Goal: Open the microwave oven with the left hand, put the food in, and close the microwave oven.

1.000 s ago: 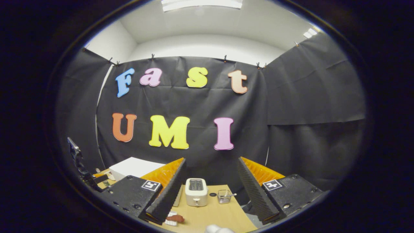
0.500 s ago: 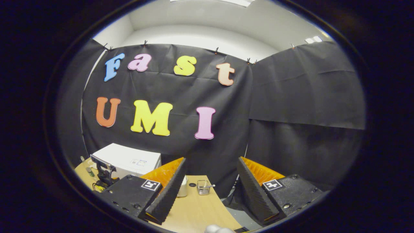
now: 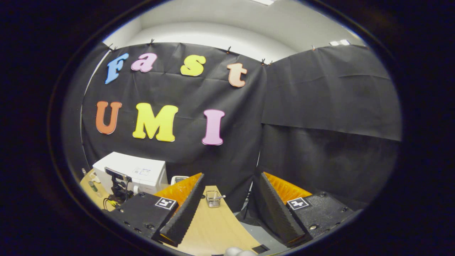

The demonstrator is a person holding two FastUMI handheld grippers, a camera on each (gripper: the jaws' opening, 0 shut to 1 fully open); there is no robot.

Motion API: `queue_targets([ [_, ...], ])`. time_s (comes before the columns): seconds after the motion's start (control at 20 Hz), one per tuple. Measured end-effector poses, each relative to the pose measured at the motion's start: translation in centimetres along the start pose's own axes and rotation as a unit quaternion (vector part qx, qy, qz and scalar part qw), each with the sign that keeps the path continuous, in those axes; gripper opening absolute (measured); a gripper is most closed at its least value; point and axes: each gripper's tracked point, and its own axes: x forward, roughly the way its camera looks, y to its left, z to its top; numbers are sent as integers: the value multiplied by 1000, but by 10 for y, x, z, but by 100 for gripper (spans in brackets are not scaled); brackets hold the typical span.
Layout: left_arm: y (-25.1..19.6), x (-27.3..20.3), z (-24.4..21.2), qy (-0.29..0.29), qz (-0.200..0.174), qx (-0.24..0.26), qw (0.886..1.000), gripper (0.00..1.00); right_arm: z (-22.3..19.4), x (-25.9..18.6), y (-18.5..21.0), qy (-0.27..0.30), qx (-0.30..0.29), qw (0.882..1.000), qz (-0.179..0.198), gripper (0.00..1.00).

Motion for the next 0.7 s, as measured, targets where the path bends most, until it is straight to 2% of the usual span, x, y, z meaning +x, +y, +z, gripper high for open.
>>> queue_targets([
  [0.05,-1,0,0,-1,0,1,1000,87,-1,-1,0,2,0,1000,1,98],
  [0.1,-3,2,1,-4,-5,2,1000,78,-1,-1,1,3,-1,1000,1,98],
  [0.25,-4,8,4,-9,-12,9,1000,63,-1,-1,2,3,-3,1000,5,98],
  [0.3,-4,7,3,-9,-13,2,1000,35,-2,0,3,5,-5,1000,6,98],
  [0.35,-3,10,2,-7,-14,-3,1000,30,-4,0,4,8,-8,1000,9,98],
  [0.4,-4,11,2,-5,-13,-9,1000,31,-4,0,4,9,-9,1000,9,99],
  [0.45,-4,10,4,-3,-13,-12,1000,24,-3,-1,3,7,-9,1000,10,98],
  [0.5,-3,11,4,-3,-9,-15,1000,25,-3,-1,3,8,-9,1000,10,98],
  [0.6,-2,10,2,1,1,-9,1000,14,-4,-2,2,9,-9,1000,11,98],
  [0.7,-3,10,-1,7,-1,-10,1000,14,-6,-3,1,8,-6,1000,13,98],
])
